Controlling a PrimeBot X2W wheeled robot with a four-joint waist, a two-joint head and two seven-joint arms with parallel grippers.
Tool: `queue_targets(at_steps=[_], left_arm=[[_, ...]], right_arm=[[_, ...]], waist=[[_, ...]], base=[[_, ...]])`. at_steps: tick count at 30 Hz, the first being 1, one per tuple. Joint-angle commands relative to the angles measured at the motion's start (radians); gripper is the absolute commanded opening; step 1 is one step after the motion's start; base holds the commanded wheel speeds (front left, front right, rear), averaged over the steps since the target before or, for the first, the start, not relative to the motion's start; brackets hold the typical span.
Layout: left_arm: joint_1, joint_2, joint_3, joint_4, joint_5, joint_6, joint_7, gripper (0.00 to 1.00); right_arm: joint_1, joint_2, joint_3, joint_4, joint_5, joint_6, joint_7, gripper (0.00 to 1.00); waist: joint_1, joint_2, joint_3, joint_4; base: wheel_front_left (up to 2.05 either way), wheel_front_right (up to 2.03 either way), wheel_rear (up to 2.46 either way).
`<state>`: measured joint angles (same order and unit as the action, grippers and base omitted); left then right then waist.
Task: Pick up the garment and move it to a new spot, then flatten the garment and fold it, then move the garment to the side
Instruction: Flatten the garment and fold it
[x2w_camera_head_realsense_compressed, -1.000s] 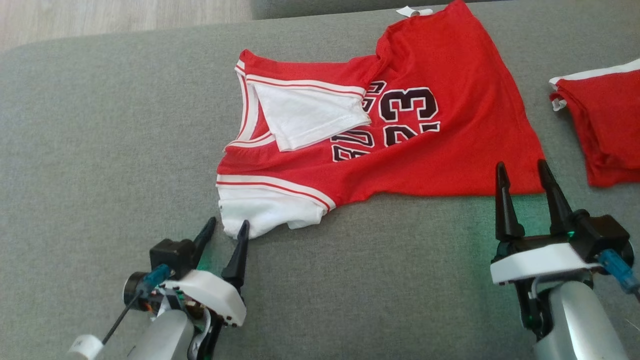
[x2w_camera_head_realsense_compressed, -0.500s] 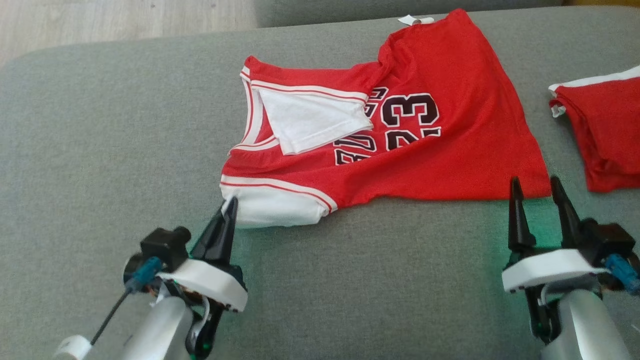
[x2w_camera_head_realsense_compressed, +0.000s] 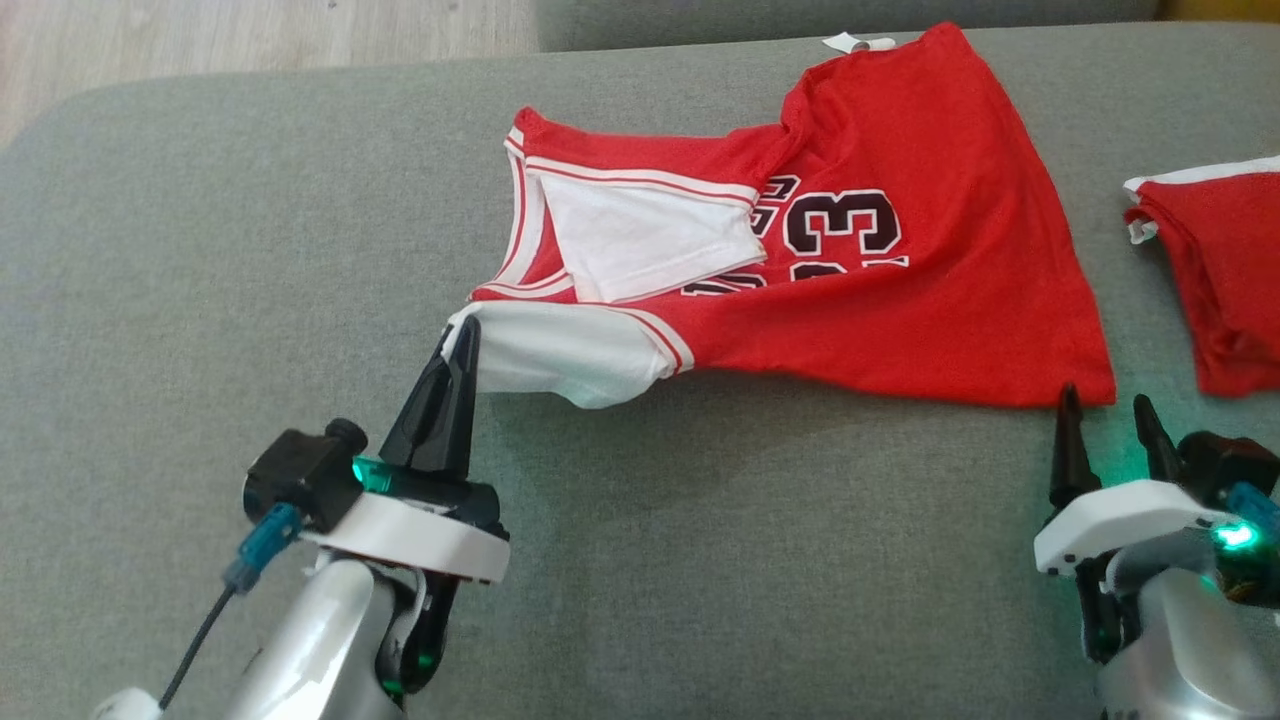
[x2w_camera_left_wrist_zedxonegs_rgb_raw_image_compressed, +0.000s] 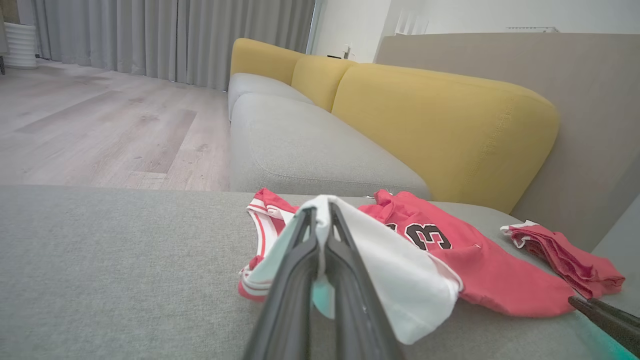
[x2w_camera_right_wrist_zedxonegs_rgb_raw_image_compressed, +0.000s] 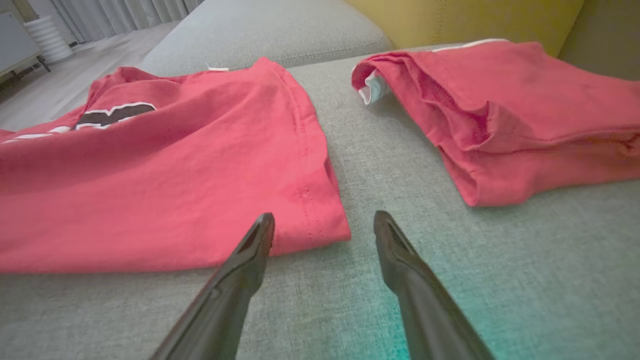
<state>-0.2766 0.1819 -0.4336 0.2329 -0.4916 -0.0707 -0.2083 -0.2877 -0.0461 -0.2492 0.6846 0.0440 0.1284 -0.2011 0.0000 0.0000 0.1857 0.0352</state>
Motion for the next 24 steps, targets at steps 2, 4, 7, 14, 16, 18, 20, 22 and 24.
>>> queue_targets(at_steps=[2, 4, 7, 14, 16, 18, 20, 22, 24], left_arm=[[-0.014, 0.022, 0.029, -0.045, 0.010, 0.006, -0.006, 0.00], [-0.012, 0.023, 0.025, -0.054, 0.011, 0.007, -0.005, 0.00], [-0.011, 0.024, 0.018, -0.062, 0.012, 0.007, -0.002, 0.00], [-0.011, 0.026, 0.009, -0.068, 0.013, 0.012, 0.000, 0.00], [-0.008, 0.028, 0.012, -0.061, 0.011, 0.019, 0.004, 0.00], [-0.003, 0.030, 0.018, -0.054, 0.005, 0.027, 0.007, 0.00], [0.001, 0.033, 0.025, -0.049, -0.004, 0.030, 0.011, 0.00], [0.003, 0.037, 0.035, -0.050, -0.017, 0.031, 0.015, 0.00], [0.001, 0.039, 0.048, -0.061, -0.038, 0.028, 0.020, 0.00]], right_arm=[[-0.052, -0.004, 0.001, 0.021, -0.016, 0.002, -0.011, 1.00], [-0.078, -0.004, -0.016, 0.066, -0.028, 0.002, -0.014, 1.00], [-0.114, -0.004, -0.031, 0.134, -0.041, 0.002, -0.020, 1.00], [-0.172, -0.004, -0.035, 0.271, -0.063, 0.002, -0.035, 0.00], [-0.184, -0.004, -0.029, 0.295, -0.057, 0.002, -0.043, 0.00], [-0.197, -0.004, -0.017, 0.305, -0.034, 0.002, -0.051, 0.00], [-0.210, -0.004, 0.014, 0.296, 0.008, 0.002, -0.057, 0.00], [-0.219, -0.004, 0.059, 0.253, 0.059, 0.002, -0.060, 0.00], [-0.217, -0.004, 0.113, 0.167, 0.118, 0.002, -0.060, 0.00]], waist=[[0.0000, 0.0000, 0.004, 0.003], [0.0000, 0.0000, 0.008, 0.005], [0.0000, 0.0000, 0.013, 0.009], [0.0000, 0.0000, 0.013, 0.015], [0.0000, 0.0000, 0.007, 0.013], [0.0000, 0.0000, -0.003, 0.008], [0.0000, 0.0000, -0.015, 0.001], [0.0000, 0.0000, -0.029, -0.008], [0.0000, 0.0000, -0.041, -0.018]], base=[[0.00, 0.00, 0.00], [0.00, 0.00, 0.00], [0.00, 0.00, 0.00], [0.00, 0.00, 0.00], [0.00, 0.00, 0.00], [0.00, 0.00, 0.00], [0.00, 0.00, 0.00], [0.00, 0.00, 0.00], [0.00, 0.00, 0.00]])
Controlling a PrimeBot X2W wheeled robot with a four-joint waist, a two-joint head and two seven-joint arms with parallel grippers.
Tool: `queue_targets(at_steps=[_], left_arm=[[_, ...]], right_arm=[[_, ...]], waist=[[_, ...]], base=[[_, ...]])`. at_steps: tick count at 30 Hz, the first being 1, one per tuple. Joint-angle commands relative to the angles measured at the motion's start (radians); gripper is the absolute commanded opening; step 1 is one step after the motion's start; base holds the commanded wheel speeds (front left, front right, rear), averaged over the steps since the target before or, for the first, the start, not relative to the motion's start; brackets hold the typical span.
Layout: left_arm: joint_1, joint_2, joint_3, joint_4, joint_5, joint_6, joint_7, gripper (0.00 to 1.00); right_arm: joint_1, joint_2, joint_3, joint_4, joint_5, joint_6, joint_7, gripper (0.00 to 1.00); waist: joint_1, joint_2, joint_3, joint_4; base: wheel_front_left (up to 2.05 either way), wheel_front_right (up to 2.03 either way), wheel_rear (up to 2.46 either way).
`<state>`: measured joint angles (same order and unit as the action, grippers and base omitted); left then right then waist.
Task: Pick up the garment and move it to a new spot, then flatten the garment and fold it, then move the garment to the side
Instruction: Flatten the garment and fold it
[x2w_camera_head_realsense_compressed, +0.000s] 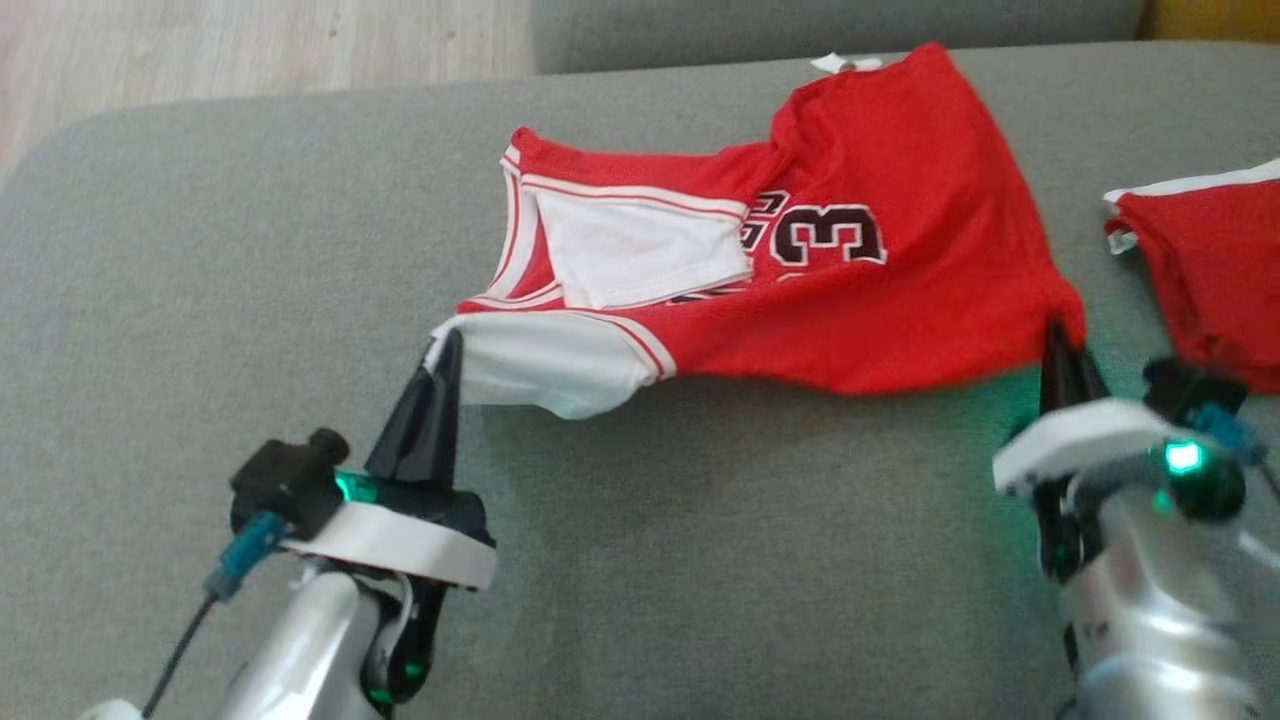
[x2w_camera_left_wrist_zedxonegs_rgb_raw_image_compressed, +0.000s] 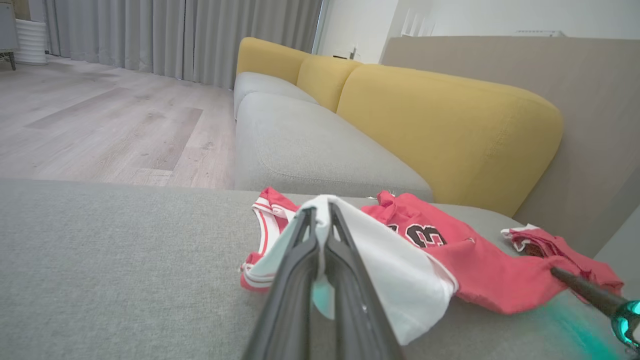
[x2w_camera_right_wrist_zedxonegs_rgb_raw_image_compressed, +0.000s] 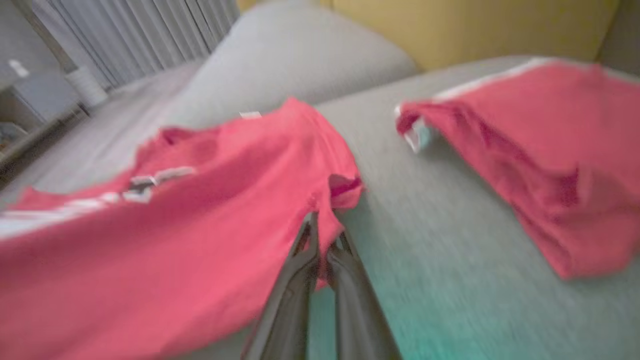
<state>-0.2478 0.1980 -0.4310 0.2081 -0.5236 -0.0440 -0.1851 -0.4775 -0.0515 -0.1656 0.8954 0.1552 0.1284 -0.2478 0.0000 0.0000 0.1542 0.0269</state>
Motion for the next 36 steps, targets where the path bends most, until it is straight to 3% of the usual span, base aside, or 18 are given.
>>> queue_targets(at_steps=[1, 2, 6, 12, 20, 28, 32, 36], left_arm=[[-0.032, 0.023, 0.053, -0.045, -0.019, -0.001, 0.002, 0.00], [-0.032, 0.023, 0.053, -0.045, -0.019, -0.001, 0.002, 0.00], [-0.082, 0.027, 0.090, -0.093, -0.068, -0.006, 0.031, 0.00], [-0.239, 0.044, 0.144, -0.180, -0.127, -0.008, 0.112, 0.00], [-0.424, 0.047, 0.281, -0.303, -0.212, 0.068, 0.158, 0.00], [-0.399, 0.073, 0.365, -0.543, -0.288, 0.182, 0.281, 0.00], [-0.434, 0.097, 0.375, -0.548, -0.301, 0.196, 0.326, 0.00], [-0.570, 0.131, 0.375, -0.415, -0.317, 0.172, 0.370, 0.00]], right_arm=[[-0.023, 0.001, 0.048, -0.094, 0.029, 0.002, -0.013, 0.00], [-0.023, 0.001, 0.048, -0.094, 0.029, 0.002, -0.013, 0.00], [-0.010, 0.001, 0.102, -0.300, 0.096, 0.002, -0.014, 0.00], [-0.054, 0.001, 0.170, -0.549, 0.074, 0.002, 0.023, 0.00], [-0.139, -0.055, 0.209, -0.794, 0.081, 0.002, 0.205, 0.00], [-0.083, -0.088, 0.192, -1.092, 0.097, 0.002, 0.382, 0.00], [-0.110, -0.105, 0.183, -1.143, 0.083, 0.002, 0.440, 0.00], [-0.242, -0.145, 0.219, -1.061, 0.084, 0.002, 0.466, 0.00]], waist=[[0.0000, 0.0000, -0.015, -0.014], [0.0000, 0.0000, -0.015, -0.014], [0.0000, 0.0000, -0.039, -0.022], [0.0000, 0.0000, -0.083, -0.031], [0.0000, 0.0000, -0.133, -0.053], [0.0000, 0.0000, -0.073, -0.052], [0.0000, 0.0000, 0.011, -0.043], [0.0000, 0.0000, 0.130, -0.041]], base=[[0.00, 0.00, 0.00], [0.00, 0.00, 0.00], [0.00, 0.00, 0.00], [0.00, 0.00, 0.00], [0.00, 0.00, 0.00], [0.00, 0.00, 0.00], [0.00, 0.00, 0.00], [0.00, 0.00, 0.00]])
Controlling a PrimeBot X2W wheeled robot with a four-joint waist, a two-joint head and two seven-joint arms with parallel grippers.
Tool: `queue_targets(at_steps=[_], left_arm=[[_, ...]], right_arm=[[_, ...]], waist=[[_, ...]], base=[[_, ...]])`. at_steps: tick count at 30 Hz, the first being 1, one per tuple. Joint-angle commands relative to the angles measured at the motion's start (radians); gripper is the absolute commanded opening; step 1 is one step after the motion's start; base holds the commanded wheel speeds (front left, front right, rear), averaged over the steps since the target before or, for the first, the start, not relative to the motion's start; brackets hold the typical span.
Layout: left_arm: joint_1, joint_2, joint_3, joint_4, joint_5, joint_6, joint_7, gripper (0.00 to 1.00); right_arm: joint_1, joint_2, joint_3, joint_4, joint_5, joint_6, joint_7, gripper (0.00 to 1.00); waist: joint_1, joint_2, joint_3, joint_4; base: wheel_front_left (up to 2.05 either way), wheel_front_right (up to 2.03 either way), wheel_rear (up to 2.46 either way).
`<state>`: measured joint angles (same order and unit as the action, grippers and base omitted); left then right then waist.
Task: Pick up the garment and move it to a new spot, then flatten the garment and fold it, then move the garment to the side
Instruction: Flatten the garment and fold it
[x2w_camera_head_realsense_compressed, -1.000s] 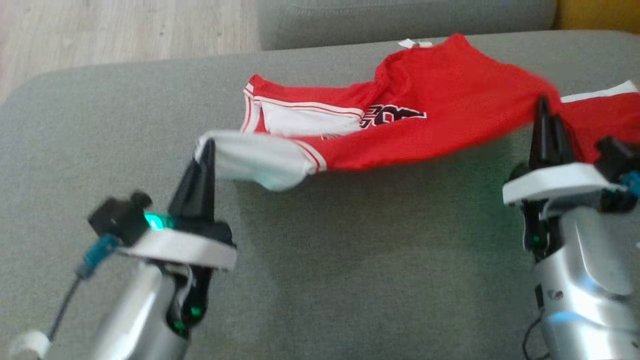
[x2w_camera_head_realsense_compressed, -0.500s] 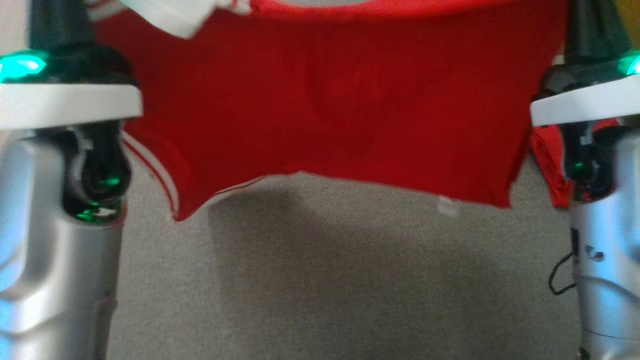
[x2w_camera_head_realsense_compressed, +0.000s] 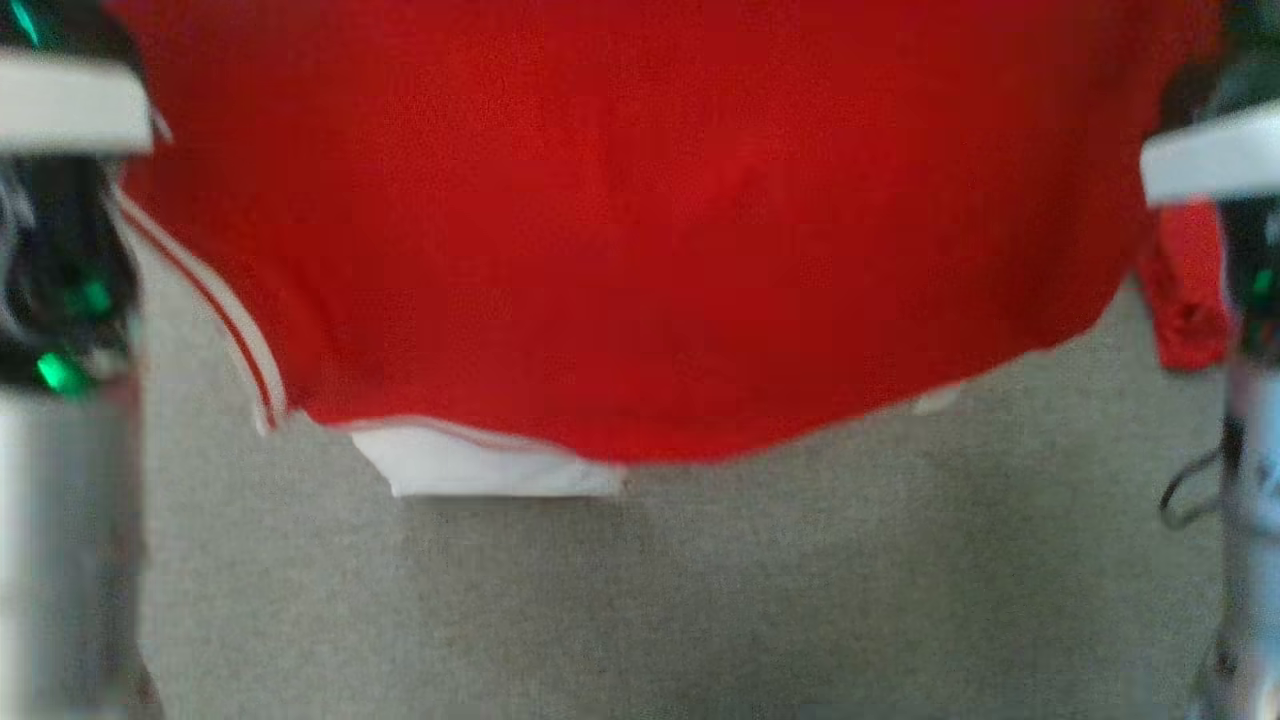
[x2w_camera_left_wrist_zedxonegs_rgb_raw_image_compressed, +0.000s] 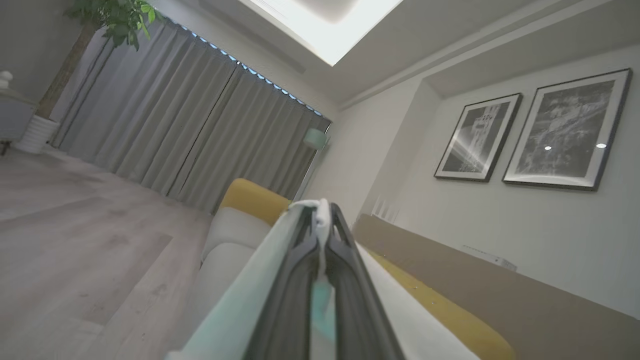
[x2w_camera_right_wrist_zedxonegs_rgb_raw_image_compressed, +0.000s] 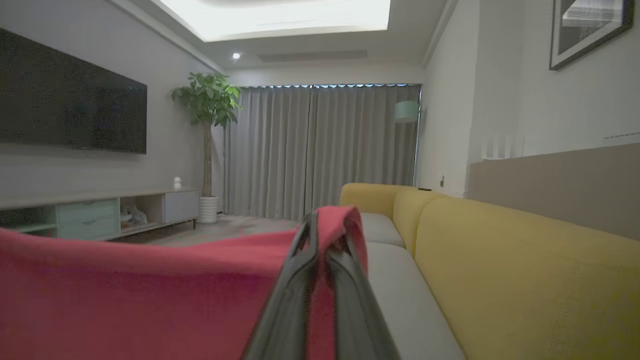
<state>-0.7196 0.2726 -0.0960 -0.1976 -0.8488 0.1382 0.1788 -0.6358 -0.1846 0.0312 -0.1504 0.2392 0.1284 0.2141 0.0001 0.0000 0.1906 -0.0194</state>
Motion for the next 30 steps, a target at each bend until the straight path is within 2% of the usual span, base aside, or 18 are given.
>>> queue_targets(at_steps=[1, 3, 6, 9, 10, 13, 16, 20, 25, 30], left_arm=[[-0.148, 0.068, 0.031, 0.044, 0.015, -0.026, 0.011, 0.00], [-0.262, 0.085, 0.004, 0.164, 0.039, -0.062, 0.013, 0.00], [-0.455, 0.096, -0.030, 0.354, 0.089, -0.117, -0.023, 0.00], [-0.649, 0.091, -0.035, 0.528, 0.132, -0.142, -0.097, 0.00], [-0.649, 0.091, -0.035, 0.528, 0.132, -0.142, -0.097, 0.00], [-0.783, 0.069, -0.029, 0.682, 0.149, -0.167, -0.192, 0.00], [-0.845, 0.046, -0.049, 0.790, 0.158, -0.213, -0.265, 0.00], [-0.823, 0.023, -0.085, 0.876, 0.146, -0.254, -0.329, 0.00], [-0.683, 0.020, -0.182, 0.917, 0.125, -0.268, -0.349, 0.00], [-0.450, 0.075, -0.318, 0.847, 0.065, -0.268, -0.328, 0.00]], right_arm=[[-0.133, -0.024, 0.037, 0.029, 0.004, 0.002, -0.001, 0.00], [-0.250, -0.049, 0.072, 0.135, 0.015, 0.002, -0.021, 0.00], [-0.445, -0.088, 0.141, 0.307, 0.040, 0.002, -0.109, 0.00], [-0.637, -0.101, 0.156, 0.488, 0.024, 0.002, -0.214, 0.00], [-0.637, -0.101, 0.156, 0.488, 0.024, 0.002, -0.214, 0.00], [-0.770, -0.089, 0.138, 0.658, 0.000, 0.002, -0.327, 0.00], [-0.837, -0.074, 0.123, 0.790, -0.017, 0.002, -0.413, 0.00], [-0.820, -0.071, 0.169, 0.912, -0.009, 0.002, -0.454, 0.00], [-0.705, -0.094, 0.233, 1.015, 0.028, 0.002, -0.469, 0.00], [-0.565, -0.113, 0.330, 1.124, 0.059, 0.002, -0.436, 0.00]], waist=[[-0.0001, 0.0000, 0.123, 0.007], [-0.0001, 0.0000, 0.181, 0.011], [-0.0001, 0.0000, 0.252, 0.019], [-0.0001, 0.0000, 0.306, 0.029], [-0.0001, 0.0000, 0.306, 0.029], [-0.0001, 0.0000, 0.320, 0.040], [-0.0001, 0.0000, 0.322, 0.050], [-0.0001, 0.0000, 0.312, 0.061], [-0.0001, 0.0000, 0.280, 0.069], [-0.0001, 0.0000, 0.230, 0.072]], base=[[0.00, 0.00, 0.00], [0.00, 0.00, 0.00], [0.00, 0.00, 0.00], [0.00, 0.00, 0.00], [0.00, 0.00, 0.00], [0.00, 0.00, 0.00], [0.00, 0.00, 0.00], [0.00, 0.00, 0.00], [0.00, 0.00, 0.00], [0.00, 0.00, 0.00]])
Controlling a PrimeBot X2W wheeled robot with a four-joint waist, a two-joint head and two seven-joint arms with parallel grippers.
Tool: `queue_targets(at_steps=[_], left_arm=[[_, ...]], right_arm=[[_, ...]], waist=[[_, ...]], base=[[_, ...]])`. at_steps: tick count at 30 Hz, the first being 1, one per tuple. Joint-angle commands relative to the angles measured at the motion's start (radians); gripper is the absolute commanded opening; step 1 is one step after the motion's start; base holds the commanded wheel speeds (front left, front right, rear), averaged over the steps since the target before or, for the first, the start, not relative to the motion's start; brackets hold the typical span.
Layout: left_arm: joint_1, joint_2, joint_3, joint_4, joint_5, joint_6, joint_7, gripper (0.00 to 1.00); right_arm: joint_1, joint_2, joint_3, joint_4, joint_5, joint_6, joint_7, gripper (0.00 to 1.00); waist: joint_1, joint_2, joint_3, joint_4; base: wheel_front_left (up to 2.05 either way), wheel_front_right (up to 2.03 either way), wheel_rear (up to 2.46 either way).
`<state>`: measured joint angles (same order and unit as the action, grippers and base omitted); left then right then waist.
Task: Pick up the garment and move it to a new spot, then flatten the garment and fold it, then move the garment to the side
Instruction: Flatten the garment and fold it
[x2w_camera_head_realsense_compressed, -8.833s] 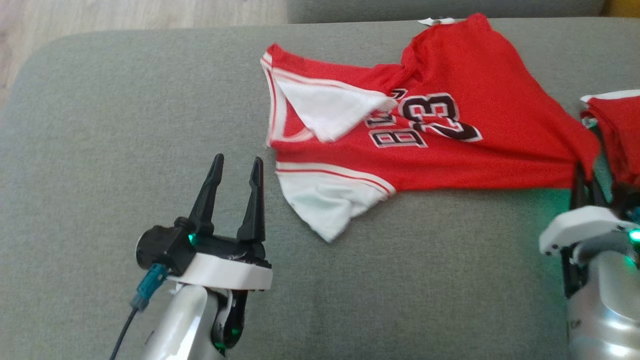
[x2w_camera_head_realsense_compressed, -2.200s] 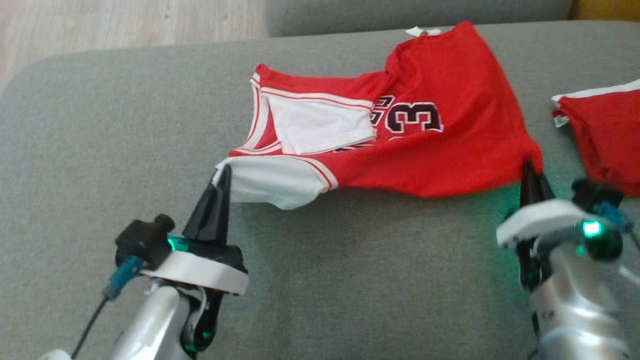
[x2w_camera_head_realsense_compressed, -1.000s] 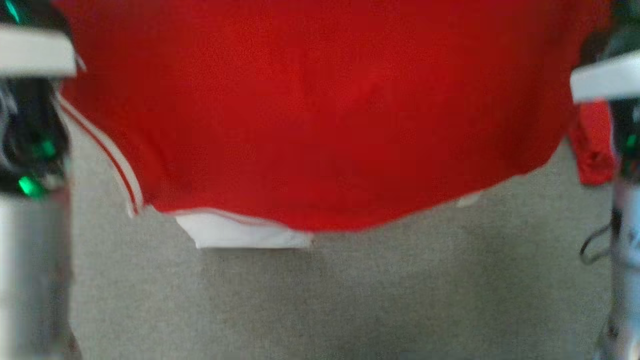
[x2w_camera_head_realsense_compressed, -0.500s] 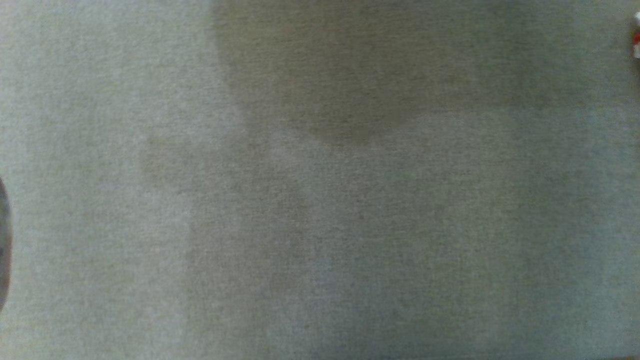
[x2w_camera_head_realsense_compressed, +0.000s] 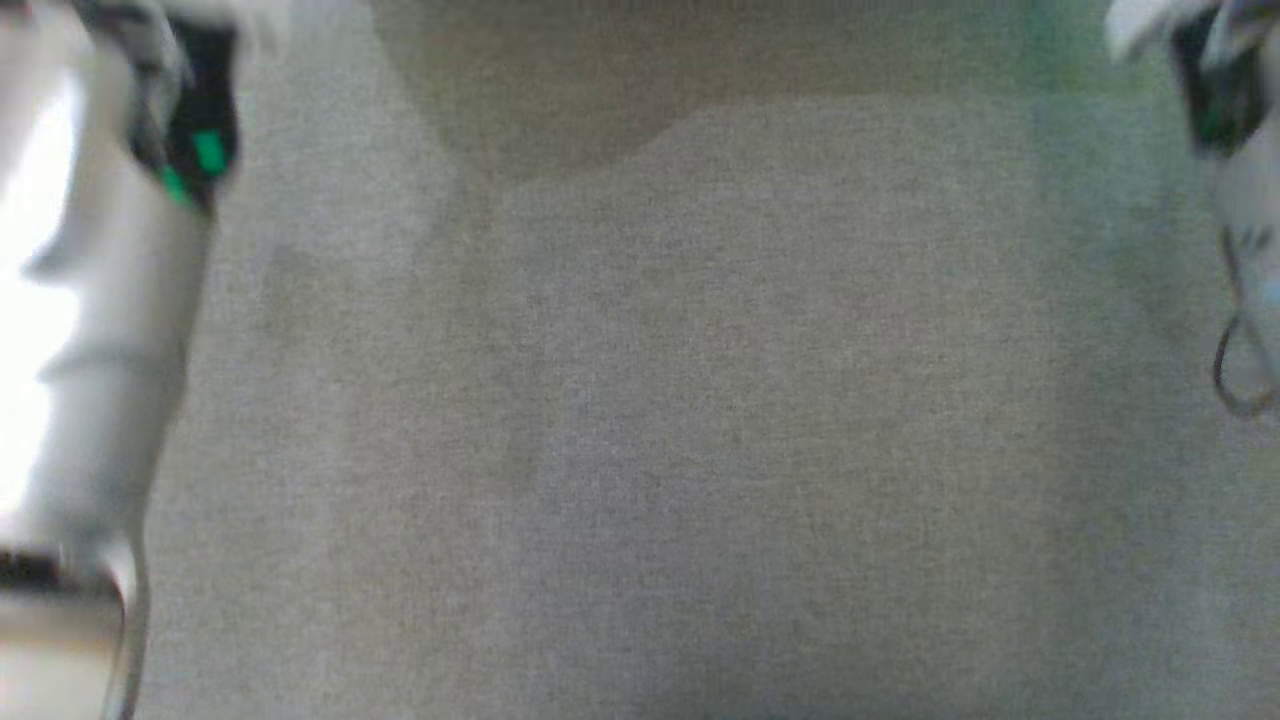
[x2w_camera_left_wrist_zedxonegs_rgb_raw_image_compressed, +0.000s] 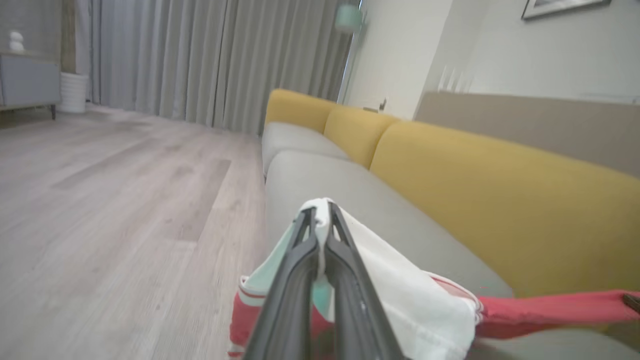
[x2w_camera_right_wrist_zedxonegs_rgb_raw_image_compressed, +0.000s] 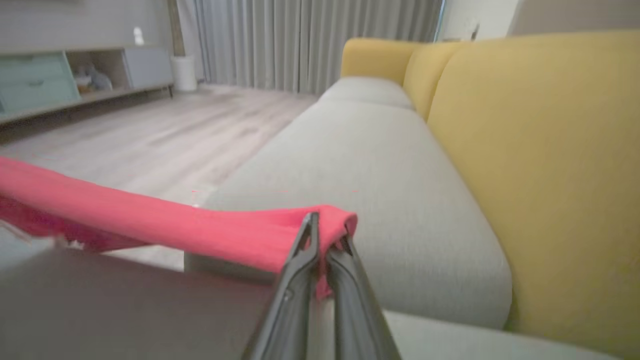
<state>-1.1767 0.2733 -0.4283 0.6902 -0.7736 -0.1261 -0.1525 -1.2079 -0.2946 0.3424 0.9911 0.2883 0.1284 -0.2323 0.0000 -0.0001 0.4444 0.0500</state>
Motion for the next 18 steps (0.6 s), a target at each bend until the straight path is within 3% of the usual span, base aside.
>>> queue_targets(at_steps=[1, 6, 10, 18], left_arm=[[0.057, 0.091, -0.008, -0.056, -0.024, -0.004, 0.011, 0.00], [0.285, 0.183, -0.113, -0.166, -0.093, -0.004, 0.059, 0.00], [0.432, 0.261, -0.167, -0.279, -0.148, -0.004, 0.095, 0.00], [0.662, 0.390, -0.262, -0.498, -0.201, -0.004, 0.171, 0.00]], right_arm=[[0.033, -0.010, 0.050, -0.005, 0.013, 0.002, 0.026, 0.00], [0.155, -0.064, 0.223, -0.008, 0.069, 0.002, 0.112, 0.00], [0.251, -0.146, 0.380, -0.073, 0.121, 0.002, 0.152, 0.00], [0.420, -0.281, 0.560, -0.222, 0.301, 0.002, 0.204, 0.00]], waist=[[0.0000, 0.0001, -0.037, 0.003], [0.0000, 0.0001, -0.113, 0.003], [0.0000, 0.0001, -0.178, 0.000], [0.0000, 0.0001, -0.289, -0.004]], base=[[0.00, 0.00, 0.00], [0.00, 0.00, 0.00], [0.00, 0.00, 0.00], [0.00, 0.00, 0.00]])
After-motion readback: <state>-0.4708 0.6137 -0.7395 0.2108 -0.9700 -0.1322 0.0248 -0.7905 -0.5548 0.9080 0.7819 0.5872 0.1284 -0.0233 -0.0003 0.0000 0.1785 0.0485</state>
